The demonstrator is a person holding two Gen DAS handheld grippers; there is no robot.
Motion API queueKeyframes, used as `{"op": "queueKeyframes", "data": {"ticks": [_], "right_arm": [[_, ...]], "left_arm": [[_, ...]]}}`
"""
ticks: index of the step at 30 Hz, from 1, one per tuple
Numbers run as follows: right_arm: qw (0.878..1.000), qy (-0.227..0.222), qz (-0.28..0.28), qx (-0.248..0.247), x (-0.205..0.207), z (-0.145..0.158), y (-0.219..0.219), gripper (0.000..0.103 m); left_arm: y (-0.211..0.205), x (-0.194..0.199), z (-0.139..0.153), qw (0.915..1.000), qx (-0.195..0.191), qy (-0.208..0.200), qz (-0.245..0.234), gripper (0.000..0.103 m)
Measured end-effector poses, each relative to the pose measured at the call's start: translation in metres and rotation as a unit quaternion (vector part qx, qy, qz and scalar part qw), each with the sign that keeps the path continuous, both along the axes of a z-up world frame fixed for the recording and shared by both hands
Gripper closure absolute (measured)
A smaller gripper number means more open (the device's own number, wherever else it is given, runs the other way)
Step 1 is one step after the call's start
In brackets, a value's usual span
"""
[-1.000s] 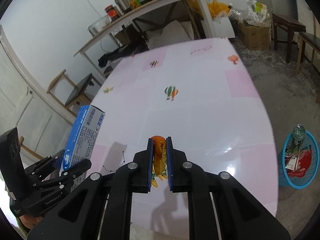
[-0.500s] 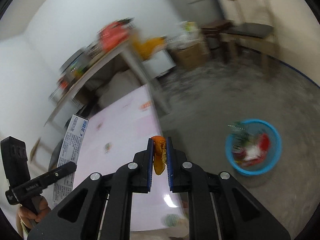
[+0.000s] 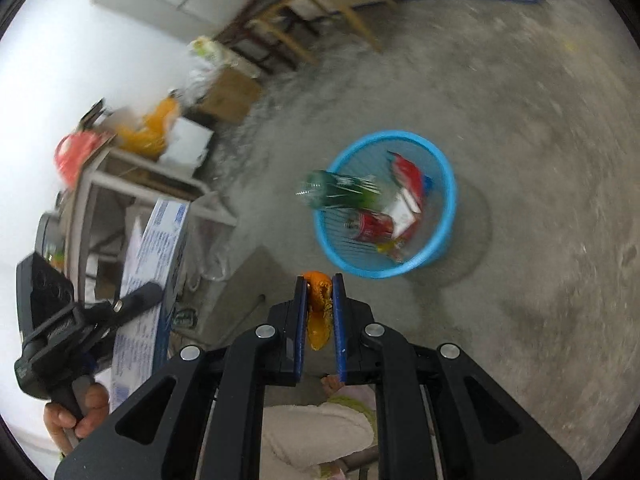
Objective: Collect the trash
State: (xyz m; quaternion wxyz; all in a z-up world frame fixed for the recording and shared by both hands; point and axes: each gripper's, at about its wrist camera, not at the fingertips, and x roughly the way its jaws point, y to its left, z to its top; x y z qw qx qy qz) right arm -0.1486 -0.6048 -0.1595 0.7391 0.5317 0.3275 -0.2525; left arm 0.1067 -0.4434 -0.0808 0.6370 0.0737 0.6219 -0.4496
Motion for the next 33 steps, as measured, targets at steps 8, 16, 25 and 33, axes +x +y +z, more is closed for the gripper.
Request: {"op": "queueKeyframes", "data": {"ticks": [8, 16, 25, 33], "right_arm": [[0.999, 0.024, -0.030, 0.021, -0.017, -0.029, -0.014, 0.091], [0.999, 0.045, -0.006, 0.008, 0.001, -0.038, -0.026, 0.091], [0.992, 0.116, 0.049, -0.026, 0.077, -0.061, -0.066, 0.081], [0.985, 0.152, 0.053, -0.057, 0.091, -0.059, -0.067, 0.061]], "left_arm": [[-0.063, 0.004, -0.015, 0.9994, -0.033, -0.013, 0.002, 0.040], [-0.011, 0.023, 0.033, 0.9973, -0.060, -0.037, 0.019, 0.040], [0.109, 0.034, 0.094, 0.9883, -0.070, -0.125, 0.050, 0.033], [0.214, 0.004, 0.101, 0.9772, -0.058, -0.185, 0.086, 0.027]]}}
